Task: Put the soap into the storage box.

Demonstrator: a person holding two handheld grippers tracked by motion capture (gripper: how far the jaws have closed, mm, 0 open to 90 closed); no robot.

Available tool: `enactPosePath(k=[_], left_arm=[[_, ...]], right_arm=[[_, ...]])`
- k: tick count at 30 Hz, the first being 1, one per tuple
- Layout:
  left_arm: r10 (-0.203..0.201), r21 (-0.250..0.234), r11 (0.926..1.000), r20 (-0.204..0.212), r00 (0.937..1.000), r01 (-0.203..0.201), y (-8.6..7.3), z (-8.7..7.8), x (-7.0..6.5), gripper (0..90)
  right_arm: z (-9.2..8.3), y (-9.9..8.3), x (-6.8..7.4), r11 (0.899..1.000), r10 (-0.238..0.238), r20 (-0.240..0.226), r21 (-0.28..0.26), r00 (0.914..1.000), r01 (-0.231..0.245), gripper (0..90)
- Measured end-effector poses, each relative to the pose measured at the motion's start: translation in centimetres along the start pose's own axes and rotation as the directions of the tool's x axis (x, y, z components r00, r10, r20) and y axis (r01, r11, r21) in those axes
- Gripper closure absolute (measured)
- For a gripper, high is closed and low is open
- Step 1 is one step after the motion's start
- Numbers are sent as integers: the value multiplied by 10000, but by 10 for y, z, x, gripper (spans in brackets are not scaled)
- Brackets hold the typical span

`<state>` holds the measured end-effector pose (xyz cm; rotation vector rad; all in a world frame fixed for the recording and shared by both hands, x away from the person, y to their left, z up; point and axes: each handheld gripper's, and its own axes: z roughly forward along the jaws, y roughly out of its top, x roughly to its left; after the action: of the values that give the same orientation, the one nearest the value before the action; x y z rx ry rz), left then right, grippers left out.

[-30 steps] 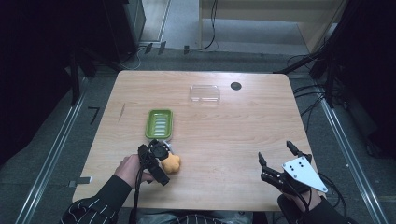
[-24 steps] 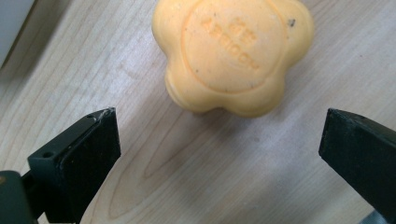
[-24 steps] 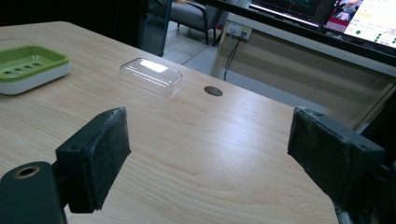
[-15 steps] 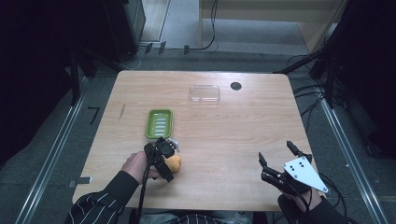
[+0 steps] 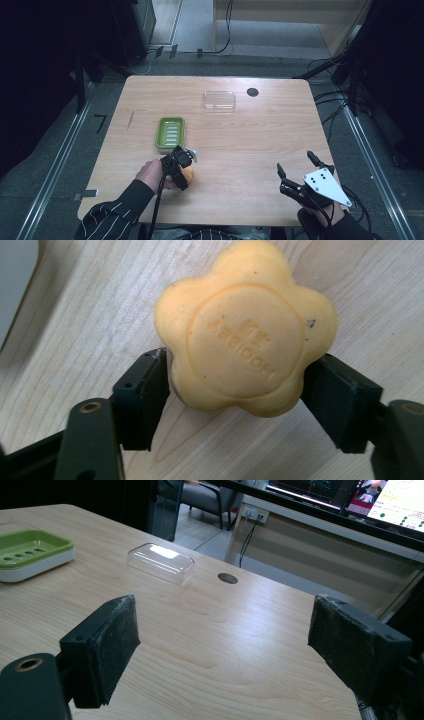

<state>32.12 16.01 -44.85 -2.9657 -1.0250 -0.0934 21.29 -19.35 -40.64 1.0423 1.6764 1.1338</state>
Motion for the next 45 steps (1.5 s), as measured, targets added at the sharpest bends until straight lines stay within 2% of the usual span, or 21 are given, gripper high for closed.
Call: enactPosePath(k=[5,17,28,32,45], left_arm=[[164,-116,9998,5,9999,-164,0,1,-1,363],[611,-146,9980,-263,9978,-615,-2,2,-3,394],[689,-239,9973,-153,9975,-692,-1,2,-1,370],[868,-236,9959,-189,9960,-872,-1,4,-1,384],[879,-302,9956,-217,9959,-886,-3,3,-2,397]], right_arm=[[0,0,0,10000,-13,6,-4,10000,13,134],[0,0,0,10000,7,22,7,10000,-7,134],[0,0,0,10000,-31,6,-12,10000,31,134],[0,0,0,10000,-41,-3,-9,10000,41,134],[0,0,0,10000,-47,-12,-7,10000,47,134]])
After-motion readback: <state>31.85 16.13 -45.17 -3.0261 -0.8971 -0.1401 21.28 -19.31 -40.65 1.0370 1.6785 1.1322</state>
